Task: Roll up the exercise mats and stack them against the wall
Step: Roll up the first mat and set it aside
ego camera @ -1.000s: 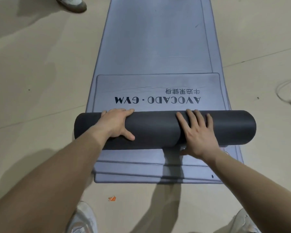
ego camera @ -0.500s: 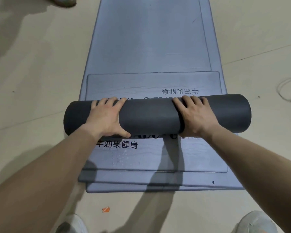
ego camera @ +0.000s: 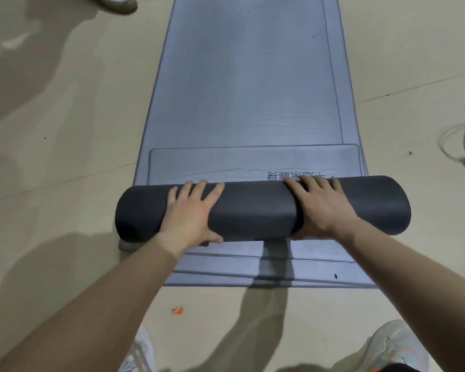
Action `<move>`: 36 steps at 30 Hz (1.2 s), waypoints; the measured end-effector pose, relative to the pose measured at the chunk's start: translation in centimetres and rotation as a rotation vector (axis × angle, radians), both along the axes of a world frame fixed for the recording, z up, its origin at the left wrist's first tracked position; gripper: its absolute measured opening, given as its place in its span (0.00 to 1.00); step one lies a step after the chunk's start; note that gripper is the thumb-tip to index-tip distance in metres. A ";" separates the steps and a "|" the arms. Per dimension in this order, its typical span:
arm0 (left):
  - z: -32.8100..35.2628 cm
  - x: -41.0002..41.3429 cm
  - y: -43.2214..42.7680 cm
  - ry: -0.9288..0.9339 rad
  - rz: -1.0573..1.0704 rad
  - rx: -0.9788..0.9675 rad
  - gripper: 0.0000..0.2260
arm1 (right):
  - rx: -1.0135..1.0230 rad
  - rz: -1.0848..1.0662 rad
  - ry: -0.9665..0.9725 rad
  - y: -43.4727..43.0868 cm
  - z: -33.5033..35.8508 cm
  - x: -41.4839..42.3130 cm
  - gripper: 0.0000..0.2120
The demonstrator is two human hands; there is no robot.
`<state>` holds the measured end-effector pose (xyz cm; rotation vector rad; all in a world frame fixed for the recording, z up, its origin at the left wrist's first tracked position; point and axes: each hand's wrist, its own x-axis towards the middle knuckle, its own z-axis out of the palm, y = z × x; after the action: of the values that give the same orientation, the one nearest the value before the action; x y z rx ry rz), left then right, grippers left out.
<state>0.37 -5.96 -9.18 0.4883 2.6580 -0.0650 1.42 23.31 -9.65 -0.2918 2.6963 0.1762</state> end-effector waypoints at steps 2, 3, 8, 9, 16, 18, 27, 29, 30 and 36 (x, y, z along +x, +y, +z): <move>0.7 -3.7 -0.3 -0.112 -0.012 0.063 0.58 | 0.016 -0.027 0.151 -0.4 -1.2 1.9 0.67; 1.3 -5.3 -0.2 -0.185 -0.008 0.084 0.58 | -0.002 -0.030 0.206 -0.4 -1.6 2.4 0.66; 1.3 -6.4 -0.3 0.049 0.069 0.033 0.52 | -0.078 -0.002 0.155 0.7 -0.4 -3.8 0.63; 0.8 -5.3 -0.4 0.104 0.064 -0.009 0.55 | -0.086 0.006 0.096 0.9 0.0 -5.5 0.64; -1.1 -11.2 -0.5 0.095 0.046 0.028 0.61 | -0.025 0.037 0.125 1.6 -0.4 -9.0 0.71; -1.0 -13.0 -0.9 0.061 0.032 0.053 0.61 | -0.009 0.030 0.072 1.4 -0.2 -10.7 0.70; -3.6 -8.2 -1.3 0.306 0.299 0.116 0.42 | -0.114 -0.055 -0.197 -0.4 2.4 -15.2 0.61; -3.9 -6.3 -0.9 0.292 0.459 0.230 0.36 | -0.172 -0.127 -0.235 -1.5 2.2 -13.3 0.56; -3.8 -5.3 -0.6 0.275 0.557 0.297 0.33 | -0.193 -0.162 -0.231 -2.2 2.0 -12.0 0.54; -0.8 1.8 1.4 -0.054 1.018 0.678 0.41 | -0.272 -0.300 -0.179 -10.1 0.6 -3.3 0.48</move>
<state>2.18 -4.54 -9.97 -0.6998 2.4938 1.1286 -1.88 13.17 -9.09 0.0217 2.5435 -0.2926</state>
